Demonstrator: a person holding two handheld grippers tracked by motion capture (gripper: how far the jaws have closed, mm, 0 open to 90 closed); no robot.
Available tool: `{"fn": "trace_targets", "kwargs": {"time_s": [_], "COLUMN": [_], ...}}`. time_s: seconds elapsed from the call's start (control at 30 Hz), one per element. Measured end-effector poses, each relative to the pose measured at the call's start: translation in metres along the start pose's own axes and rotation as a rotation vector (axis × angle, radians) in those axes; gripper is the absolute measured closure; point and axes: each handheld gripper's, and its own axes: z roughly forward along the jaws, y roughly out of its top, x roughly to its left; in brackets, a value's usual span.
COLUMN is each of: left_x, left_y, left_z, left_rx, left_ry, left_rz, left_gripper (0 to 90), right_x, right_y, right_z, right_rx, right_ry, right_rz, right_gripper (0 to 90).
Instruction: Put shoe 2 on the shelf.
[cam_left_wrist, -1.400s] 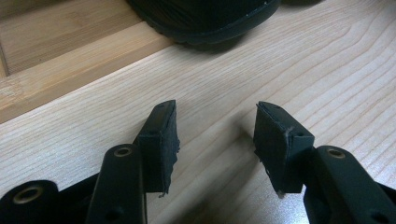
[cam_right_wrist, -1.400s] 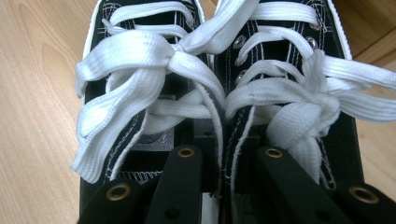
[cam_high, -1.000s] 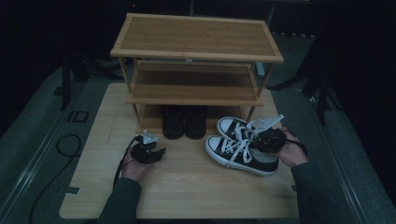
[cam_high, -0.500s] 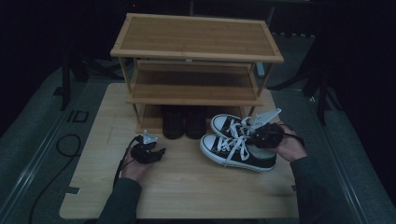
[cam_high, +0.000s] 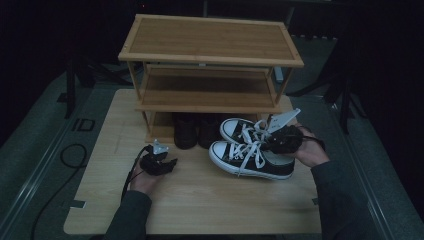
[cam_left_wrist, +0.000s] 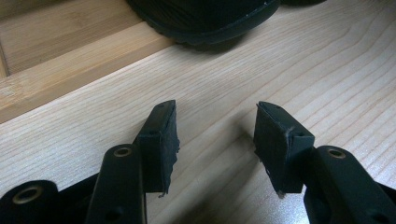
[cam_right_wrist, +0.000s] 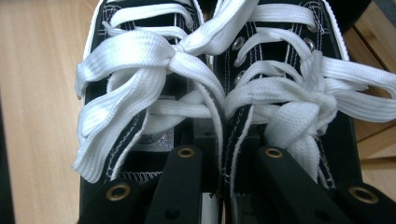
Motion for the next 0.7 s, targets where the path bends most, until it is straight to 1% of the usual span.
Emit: {"fn": "trace_targets", "kwargs": {"time_s": [0.13, 0.23, 0.37, 0.63, 0.7], "left_x": [0.0, 0.0, 0.0, 0.0, 0.0], "left_y": [0.0, 0.0, 0.0, 0.0, 0.0], "left_z": [0.0, 0.0, 0.0, 0.0, 0.0], "left_rx": [0.0, 0.0, -0.001, -0.001, 0.0], "left_ry": [0.0, -0.001, -0.001, -0.001, 0.0], "left_rz": [-0.002, -0.001, -0.001, 0.0, 0.001], "left_gripper": [49.5, 49.5, 49.5, 49.5, 49.4], "right_x": [0.001, 0.002, 0.003, 0.004, 0.004], "right_y": [0.005, 0.009, 0.016, 0.025, 0.027], "right_z": [-0.003, -0.004, -0.004, -0.004, -0.005], "right_rx": [-0.005, -0.007, 0.007, -0.012, -0.022], "right_ry": [0.009, 0.007, 0.014, 0.034, 0.049], "right_rz": [-0.012, -0.026, -0.042, -0.061, -0.063], "right_gripper": [85.0, 85.0, 84.9, 85.0, 84.9]}}
